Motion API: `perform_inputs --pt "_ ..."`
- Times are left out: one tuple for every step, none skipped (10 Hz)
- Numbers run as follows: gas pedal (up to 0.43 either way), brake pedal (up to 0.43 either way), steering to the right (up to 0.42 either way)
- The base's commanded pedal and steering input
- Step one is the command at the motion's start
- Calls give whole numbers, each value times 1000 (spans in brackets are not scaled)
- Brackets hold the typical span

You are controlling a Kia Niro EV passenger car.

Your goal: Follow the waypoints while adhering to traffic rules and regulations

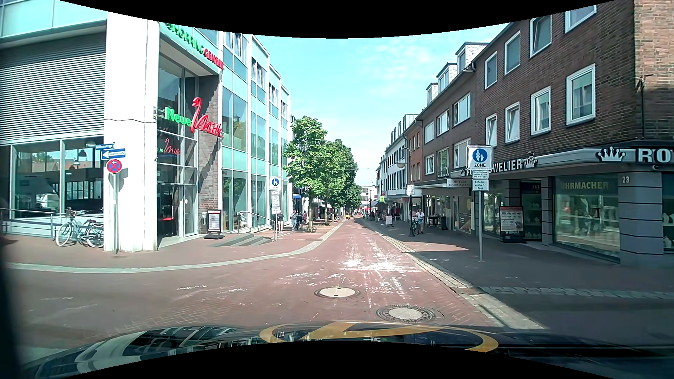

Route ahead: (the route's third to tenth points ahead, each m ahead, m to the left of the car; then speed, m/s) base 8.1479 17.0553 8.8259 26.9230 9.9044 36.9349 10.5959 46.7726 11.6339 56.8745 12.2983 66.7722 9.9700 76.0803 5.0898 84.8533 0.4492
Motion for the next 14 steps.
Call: perform_inputs --pt "0 177 -13" --pt "0 195 -14" --pt "0 195 -16" --pt "0 189 -16" --pt "0 183 -16" --pt "0 177 -16" --pt "0 177 -16" --pt "0 177 -16" --pt "0 177 -16" --pt "0 183 -16" --pt "0 183 -16" --pt "0 189 -16" --pt "0 201 -16" --pt "0 213 -16"
